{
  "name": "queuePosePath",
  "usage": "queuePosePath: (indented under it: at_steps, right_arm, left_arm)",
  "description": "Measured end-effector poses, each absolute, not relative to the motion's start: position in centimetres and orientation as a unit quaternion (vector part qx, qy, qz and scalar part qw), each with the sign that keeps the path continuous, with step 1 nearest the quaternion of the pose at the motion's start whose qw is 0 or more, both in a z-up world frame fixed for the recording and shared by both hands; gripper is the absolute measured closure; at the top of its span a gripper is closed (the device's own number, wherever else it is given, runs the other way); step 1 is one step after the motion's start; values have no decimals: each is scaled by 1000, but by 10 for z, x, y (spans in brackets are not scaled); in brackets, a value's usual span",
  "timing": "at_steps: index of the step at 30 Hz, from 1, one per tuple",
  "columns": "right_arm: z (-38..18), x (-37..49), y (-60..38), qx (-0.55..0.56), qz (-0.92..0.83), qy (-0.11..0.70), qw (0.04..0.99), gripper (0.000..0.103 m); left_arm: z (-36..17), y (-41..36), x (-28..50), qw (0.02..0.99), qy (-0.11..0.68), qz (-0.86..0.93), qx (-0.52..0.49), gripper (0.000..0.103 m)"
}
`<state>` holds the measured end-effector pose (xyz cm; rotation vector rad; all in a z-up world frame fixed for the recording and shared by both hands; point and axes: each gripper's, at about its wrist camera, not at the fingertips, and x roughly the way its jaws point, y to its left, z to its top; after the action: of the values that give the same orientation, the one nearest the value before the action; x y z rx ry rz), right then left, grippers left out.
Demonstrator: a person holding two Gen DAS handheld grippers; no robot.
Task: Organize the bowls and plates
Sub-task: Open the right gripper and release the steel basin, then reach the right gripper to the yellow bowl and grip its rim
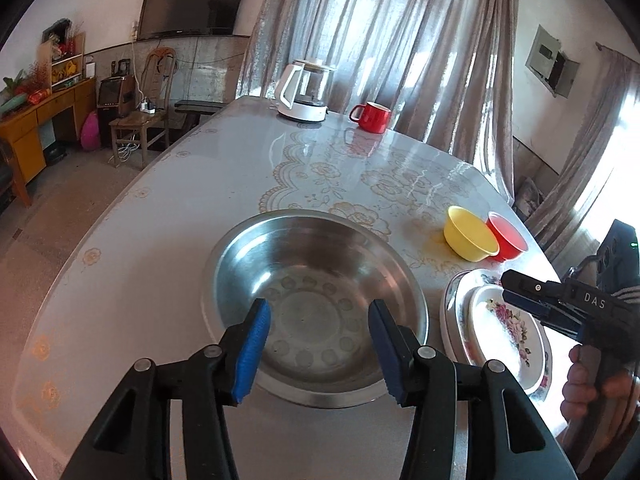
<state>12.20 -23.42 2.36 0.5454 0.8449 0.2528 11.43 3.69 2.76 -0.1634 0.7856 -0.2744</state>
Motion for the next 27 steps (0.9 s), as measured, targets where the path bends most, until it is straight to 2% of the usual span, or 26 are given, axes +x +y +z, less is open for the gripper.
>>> queuePosePath:
  at_steps: [7,10,27]
  right_arm:
    - [22,116,-276,299,75,389,868,57]
    - [20,114,-291,310,61,385,867,53]
    - [7,102,-330,340,24,380,860,53]
  left_arm:
    - [32,1,123,905,392,-158,-52,51]
    - [32,-10,125,902,395,-169,-48,51]
    - [28,-58,133,890,413,-193,-1,51]
